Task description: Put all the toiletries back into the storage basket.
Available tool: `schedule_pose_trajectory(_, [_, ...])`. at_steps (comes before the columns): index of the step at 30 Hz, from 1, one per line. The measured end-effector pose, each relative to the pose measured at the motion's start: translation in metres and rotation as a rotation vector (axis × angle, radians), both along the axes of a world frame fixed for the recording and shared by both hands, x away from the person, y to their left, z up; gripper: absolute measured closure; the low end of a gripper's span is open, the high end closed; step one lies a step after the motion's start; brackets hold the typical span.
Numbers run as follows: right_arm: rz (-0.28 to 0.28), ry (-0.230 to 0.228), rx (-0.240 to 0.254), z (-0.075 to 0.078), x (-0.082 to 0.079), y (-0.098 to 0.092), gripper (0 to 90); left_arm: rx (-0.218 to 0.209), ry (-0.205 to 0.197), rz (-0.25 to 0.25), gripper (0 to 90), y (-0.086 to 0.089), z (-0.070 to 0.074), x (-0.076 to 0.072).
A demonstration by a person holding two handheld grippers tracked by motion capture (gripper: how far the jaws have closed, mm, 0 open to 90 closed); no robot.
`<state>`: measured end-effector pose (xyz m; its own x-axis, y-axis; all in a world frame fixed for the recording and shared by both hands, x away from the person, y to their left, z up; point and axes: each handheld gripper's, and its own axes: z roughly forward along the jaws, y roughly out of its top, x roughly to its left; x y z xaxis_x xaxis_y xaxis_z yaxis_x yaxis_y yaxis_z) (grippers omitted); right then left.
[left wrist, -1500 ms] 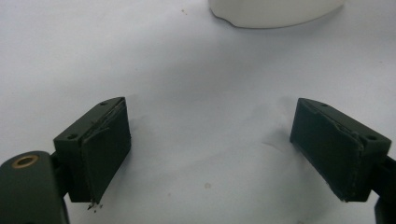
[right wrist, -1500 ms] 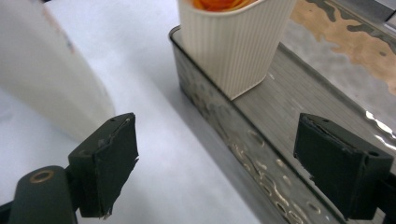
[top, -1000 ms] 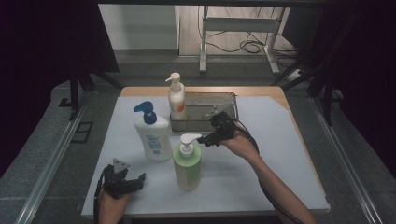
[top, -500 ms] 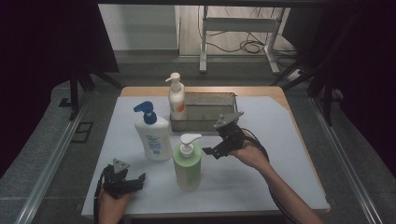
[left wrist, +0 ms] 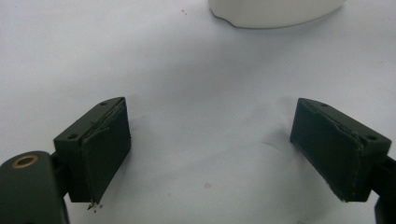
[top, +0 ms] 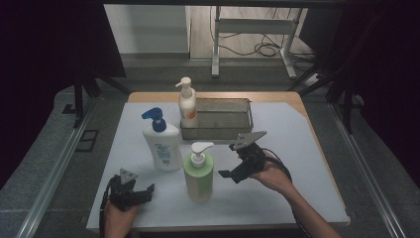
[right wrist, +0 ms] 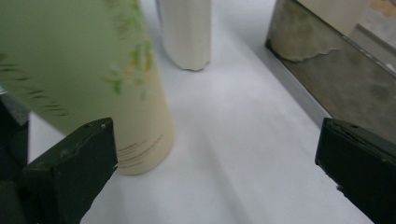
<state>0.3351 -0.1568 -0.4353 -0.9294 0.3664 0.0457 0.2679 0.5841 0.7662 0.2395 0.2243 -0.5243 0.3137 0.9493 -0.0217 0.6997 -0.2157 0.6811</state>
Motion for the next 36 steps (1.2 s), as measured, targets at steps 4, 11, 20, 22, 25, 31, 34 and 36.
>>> schedule_pose_trajectory(4, [0.02, 0.003, 0.006, -0.002, -0.008, 0.001, 0.0, 0.0, 0.0, 0.0, 11.9, 0.0, 0.0, 0.0])
schedule_pose_trajectory(11, [0.035, 0.006, 0.014, -0.006, -0.017, 0.002, 0.0, -0.001, 0.0, 0.0, 12.0, 0.0, 0.0, 0.0])
schedule_pose_trajectory(20, [0.067, 0.014, 0.031, -0.008, -0.029, 0.009, 0.0, 0.0, 0.0, 0.0, 12.0, 0.0, 0.0, 0.0])
schedule_pose_trajectory(22, [0.07, 0.009, 0.032, -0.007, -0.031, 0.011, 0.0, 0.0, 0.001, -0.001, 12.0, 0.0, 0.0, 0.0])
schedule_pose_trajectory(25, [0.08, 0.008, 0.034, -0.006, -0.033, 0.013, 0.0, 0.0, 0.0, 0.0, 12.0, 0.0, 0.0, 0.0])
schedule_pose_trajectory(31, [0.099, 0.011, 0.033, -0.003, -0.038, 0.02, 0.0, -0.001, 0.001, -0.001, 12.0, 0.0, 0.0, 0.0])
schedule_pose_trajectory(34, [0.098, 0.012, 0.026, -0.002, -0.039, 0.024, 0.0, 0.0, 0.001, -0.001, 12.0, 0.0, 0.0, 0.0])
schedule_pose_trajectory(36, [0.098, 0.013, 0.026, -0.001, -0.04, 0.027, 0.0, 0.0, 0.001, -0.001, 12.0, 0.0, 0.0, 0.0])
